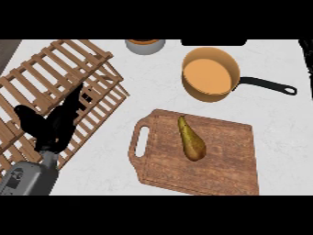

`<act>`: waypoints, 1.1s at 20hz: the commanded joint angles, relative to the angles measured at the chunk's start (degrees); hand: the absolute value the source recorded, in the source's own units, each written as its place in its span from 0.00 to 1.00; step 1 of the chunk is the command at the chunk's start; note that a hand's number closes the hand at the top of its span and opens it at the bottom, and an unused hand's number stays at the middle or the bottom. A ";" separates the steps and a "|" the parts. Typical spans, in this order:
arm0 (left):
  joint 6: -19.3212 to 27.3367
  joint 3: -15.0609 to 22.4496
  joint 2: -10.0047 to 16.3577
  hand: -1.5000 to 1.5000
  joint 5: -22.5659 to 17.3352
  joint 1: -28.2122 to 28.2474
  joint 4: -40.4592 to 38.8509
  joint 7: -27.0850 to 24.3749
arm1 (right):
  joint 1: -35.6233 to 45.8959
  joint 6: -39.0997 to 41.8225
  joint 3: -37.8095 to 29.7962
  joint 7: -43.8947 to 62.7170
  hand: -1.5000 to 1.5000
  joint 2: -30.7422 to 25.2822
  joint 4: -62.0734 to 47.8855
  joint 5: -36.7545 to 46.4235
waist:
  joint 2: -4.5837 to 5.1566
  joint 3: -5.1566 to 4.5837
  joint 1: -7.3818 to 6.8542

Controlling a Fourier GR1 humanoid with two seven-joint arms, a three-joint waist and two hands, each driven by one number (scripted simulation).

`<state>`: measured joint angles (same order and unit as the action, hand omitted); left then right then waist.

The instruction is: Pick the pear from the cutting board and place it in the pot

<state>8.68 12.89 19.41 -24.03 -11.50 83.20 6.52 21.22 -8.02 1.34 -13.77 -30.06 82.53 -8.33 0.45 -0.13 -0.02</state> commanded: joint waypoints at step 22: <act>-3.82 5.63 -2.84 0.50 2.02 11.23 9.13 4.55 | 4.73 5.61 33.64 62.81 0.00 8.21 10.13 52.52 | -1.18 -0.02 0.61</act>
<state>3.90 17.81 17.10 -23.26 -3.00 91.21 11.71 25.08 -10.73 31.39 36.87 -23.38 82.91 40.94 -0.52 -0.20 0.07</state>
